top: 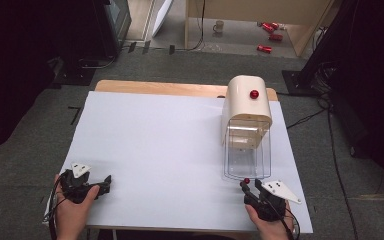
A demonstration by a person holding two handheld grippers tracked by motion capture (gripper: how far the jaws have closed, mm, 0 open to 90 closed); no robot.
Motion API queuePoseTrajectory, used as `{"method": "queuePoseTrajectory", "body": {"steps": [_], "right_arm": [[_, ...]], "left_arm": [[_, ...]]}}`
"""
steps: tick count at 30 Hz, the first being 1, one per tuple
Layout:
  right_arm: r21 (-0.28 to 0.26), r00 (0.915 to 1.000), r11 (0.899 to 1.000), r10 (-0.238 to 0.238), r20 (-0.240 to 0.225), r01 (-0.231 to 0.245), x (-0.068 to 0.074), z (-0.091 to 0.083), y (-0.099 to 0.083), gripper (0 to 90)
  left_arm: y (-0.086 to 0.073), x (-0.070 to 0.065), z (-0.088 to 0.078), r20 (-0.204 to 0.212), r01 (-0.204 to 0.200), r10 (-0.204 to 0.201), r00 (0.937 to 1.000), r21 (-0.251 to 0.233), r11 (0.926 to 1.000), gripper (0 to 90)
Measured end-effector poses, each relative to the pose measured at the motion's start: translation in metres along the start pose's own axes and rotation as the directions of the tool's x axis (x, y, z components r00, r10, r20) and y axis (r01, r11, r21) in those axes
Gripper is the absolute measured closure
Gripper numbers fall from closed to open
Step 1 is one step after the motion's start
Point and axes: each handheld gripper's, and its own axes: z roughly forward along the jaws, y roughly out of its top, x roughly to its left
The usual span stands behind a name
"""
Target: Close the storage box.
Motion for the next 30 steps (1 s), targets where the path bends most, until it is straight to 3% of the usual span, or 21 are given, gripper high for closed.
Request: {"method": "queuePoseTrajectory", "body": {"steps": [6, 17, 30], "right_arm": [[-0.008, 0.9998, 1.0, -0.019, -0.008, 0.019, 0.005, 0.0, 0.0, 65.0], [-0.016, 0.9997, 1.0, -0.024, -0.001, 0.024, 0.01, 0.0, 0.0, 73.9], [-0.01, 0.9998, 1.0, -0.017, 0.01, 0.017, 0.013, -0.001, 0.002, 75.4]], "left_arm": [[0.0, 0.0, 0.0, 0.0, 0.0, 0.0, 1.0, 0.0, 1.0, 0.0], [0.0, 0.0, 0.0, 0.0, 0.0, 0.0, 1.0, 0.0, 1.0, 0.0], [0.0, 0.0, 0.0, -0.001, -0.001, 0.001, 1.0, -0.001, 1.0, 0.0]]}}
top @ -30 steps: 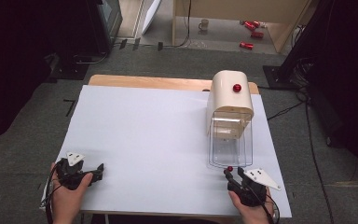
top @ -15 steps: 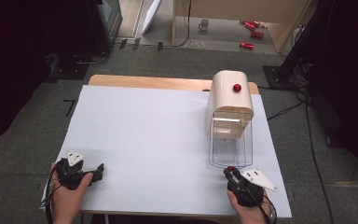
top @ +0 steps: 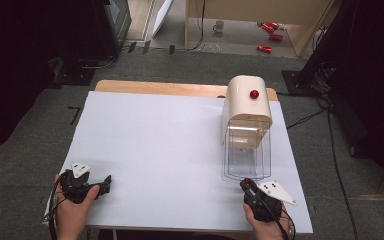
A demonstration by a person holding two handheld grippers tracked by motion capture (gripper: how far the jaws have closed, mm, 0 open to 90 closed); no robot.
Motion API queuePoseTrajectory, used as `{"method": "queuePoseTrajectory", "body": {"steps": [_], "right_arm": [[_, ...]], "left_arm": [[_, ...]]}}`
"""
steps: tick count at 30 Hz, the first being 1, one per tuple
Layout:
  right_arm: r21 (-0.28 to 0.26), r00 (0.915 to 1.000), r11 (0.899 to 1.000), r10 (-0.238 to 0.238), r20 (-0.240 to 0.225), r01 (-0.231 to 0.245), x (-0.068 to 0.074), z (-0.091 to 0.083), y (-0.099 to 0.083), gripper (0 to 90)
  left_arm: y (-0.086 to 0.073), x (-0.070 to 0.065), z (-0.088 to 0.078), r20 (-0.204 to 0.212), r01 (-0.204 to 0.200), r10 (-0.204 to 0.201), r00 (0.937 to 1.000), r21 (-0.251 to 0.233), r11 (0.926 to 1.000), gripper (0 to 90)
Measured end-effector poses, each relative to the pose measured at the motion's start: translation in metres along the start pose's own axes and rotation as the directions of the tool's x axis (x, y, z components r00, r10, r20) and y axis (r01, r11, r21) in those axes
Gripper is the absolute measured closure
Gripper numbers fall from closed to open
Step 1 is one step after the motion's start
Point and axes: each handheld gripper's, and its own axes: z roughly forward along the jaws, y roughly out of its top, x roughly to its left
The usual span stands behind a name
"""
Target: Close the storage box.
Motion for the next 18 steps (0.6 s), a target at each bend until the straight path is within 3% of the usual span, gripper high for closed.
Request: {"method": "queuePoseTrajectory", "body": {"steps": [18], "right_arm": [[-0.024, 0.9995, 1.0, 0.012, 0.03, -0.012, -0.003, -0.006, 0.019, 75.5]], "left_arm": [[0.0, 0.0, 0.0, 0.0, 0.0, 0.0, 1.0, -0.001, 1.0, 0.0]]}}
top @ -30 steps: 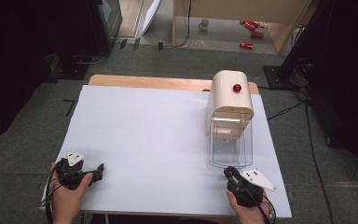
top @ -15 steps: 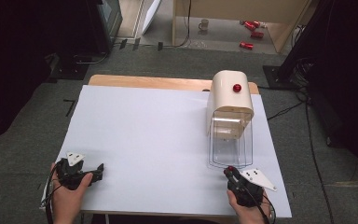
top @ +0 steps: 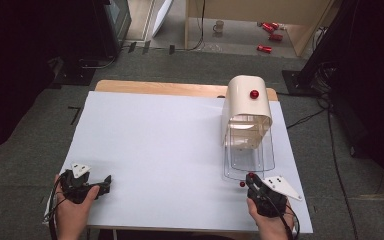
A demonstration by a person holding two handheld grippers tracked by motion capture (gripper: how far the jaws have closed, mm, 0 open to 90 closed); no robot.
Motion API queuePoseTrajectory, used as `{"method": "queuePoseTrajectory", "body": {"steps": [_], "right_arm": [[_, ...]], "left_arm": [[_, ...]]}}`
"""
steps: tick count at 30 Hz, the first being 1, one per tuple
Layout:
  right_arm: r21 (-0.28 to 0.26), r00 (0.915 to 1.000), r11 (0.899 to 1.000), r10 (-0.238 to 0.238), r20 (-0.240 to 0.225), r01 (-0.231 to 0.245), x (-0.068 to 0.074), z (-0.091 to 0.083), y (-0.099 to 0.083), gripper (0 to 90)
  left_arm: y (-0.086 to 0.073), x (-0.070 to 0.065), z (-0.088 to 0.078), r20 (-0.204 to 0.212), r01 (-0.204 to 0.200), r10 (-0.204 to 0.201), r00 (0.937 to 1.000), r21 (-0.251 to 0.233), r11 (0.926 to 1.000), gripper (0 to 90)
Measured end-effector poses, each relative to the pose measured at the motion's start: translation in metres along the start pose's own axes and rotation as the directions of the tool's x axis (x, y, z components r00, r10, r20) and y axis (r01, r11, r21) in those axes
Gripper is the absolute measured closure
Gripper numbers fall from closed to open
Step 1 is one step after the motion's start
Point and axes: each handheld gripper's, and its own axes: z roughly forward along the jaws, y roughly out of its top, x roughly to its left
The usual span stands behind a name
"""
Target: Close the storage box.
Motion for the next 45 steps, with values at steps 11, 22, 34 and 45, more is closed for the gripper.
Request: {"method": "queuePoseTrajectory", "body": {"steps": [11, 22, 34, 45], "right_arm": [[-0.048, 0.9999, 0.999, -0.008, 0.012, 0.008, 0.002, -0.001, 0.024, 75.6], [-0.056, 0.9996, 0.998, -0.013, 0.026, 0.014, 0.003, 0.011, 0.039, 75.6], [-0.06, 0.9991, 0.998, -0.013, 0.041, 0.015, 0.001, 0.029, 0.049, 75.7], [-0.065, 0.9985, 0.998, -0.014, 0.053, 0.017, 0.001, 0.043, 0.056, 75.7]], "left_arm": [[0.0, 0.0, 0.0, 0.0, -0.001, 0.001, 1.0, 0.0, 1.0, 0.0], [0.0, 0.0, 0.0, 0.0, 0.0, 0.0, 1.0, 0.0, 1.0, 0.0], [0.0, 0.0, 0.0, 0.0, 0.0, 0.0, 1.0, 0.0, 1.0, 0.0], [0.0, 0.0, 0.0, 0.0, 0.0, 0.0, 1.0, 0.0, 1.0, 0.0]]}}
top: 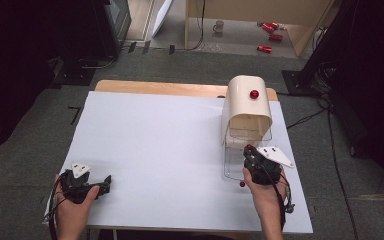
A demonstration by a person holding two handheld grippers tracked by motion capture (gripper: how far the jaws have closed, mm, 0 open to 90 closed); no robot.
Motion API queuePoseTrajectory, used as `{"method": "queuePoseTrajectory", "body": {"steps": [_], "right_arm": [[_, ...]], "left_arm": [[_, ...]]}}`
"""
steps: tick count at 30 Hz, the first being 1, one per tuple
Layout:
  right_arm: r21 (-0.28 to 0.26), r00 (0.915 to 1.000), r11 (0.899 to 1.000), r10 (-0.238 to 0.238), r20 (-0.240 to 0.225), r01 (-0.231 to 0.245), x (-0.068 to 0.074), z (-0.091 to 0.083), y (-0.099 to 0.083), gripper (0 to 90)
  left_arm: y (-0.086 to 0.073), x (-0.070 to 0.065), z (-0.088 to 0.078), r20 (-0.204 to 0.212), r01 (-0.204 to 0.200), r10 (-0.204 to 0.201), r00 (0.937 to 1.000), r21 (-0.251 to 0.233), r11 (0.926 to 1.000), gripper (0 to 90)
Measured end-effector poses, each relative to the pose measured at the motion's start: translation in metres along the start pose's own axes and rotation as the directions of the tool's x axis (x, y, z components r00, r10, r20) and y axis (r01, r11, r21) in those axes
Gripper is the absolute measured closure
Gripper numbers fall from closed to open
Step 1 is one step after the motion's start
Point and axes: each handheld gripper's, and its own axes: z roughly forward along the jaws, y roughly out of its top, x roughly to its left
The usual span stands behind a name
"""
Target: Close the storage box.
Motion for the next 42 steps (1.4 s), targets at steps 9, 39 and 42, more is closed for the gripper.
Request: {"method": "queuePoseTrajectory", "body": {"steps": [9, 39, 42], "right_arm": [[-0.004, 1.0, 1.0, -0.002, 0.009, 0.002, -0.001, 0.009, 0.005, 75.7], [-0.007, 0.9993, 1.0, -0.006, 0.037, 0.007, -0.005, 0.033, 0.019, 75.7], [-0.009, 0.9991, 1.0, -0.009, 0.041, 0.01, -0.005, 0.034, 0.019, 75.7]], "left_arm": [[0.0, 0.0, 0.0, 0.0, 0.0, 0.0, 1.0, 0.0, 1.0, 0.0], [0.0, 0.0, 0.0, 0.0, 0.0, 0.0, 1.0, 0.0, 1.0, 0.0], [0.0, 0.0, 0.0, 0.0, -0.001, 0.001, 1.0, 0.001, 1.0, 0.0]]}}
